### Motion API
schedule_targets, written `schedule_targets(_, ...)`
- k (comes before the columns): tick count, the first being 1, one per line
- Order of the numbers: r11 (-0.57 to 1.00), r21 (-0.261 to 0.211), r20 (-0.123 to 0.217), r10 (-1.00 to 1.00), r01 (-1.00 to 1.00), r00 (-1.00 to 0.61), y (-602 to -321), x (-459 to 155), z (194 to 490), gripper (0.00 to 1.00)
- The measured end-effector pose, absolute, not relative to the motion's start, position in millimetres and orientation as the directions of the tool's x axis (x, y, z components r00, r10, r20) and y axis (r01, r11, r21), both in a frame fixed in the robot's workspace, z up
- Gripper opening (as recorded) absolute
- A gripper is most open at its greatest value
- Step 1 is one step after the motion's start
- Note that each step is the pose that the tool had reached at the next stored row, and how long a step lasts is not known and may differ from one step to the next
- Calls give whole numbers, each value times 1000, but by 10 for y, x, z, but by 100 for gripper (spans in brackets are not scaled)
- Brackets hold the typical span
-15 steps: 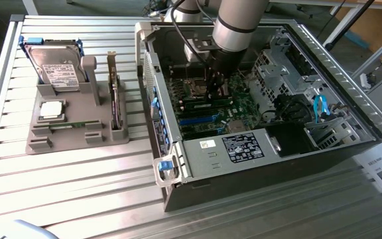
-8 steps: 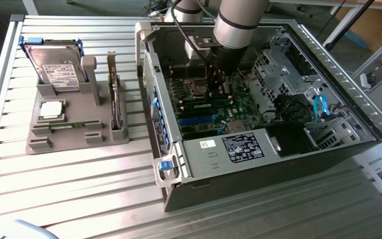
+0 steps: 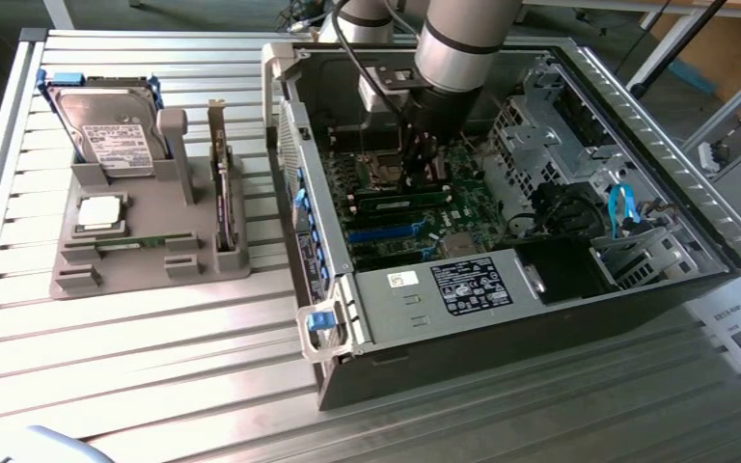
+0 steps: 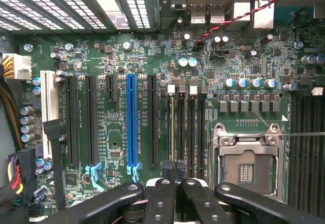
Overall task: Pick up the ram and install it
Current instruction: 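Press down the ram until it locks into place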
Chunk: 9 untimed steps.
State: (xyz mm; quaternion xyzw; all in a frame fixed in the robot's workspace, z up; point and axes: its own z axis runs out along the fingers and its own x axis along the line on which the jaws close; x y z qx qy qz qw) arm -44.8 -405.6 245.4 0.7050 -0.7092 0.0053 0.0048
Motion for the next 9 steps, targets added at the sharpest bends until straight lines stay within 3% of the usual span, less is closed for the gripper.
schedule_targets(9, 6, -1, 15, -1000, -1000, -6, -4056, -547, 2453, 10)
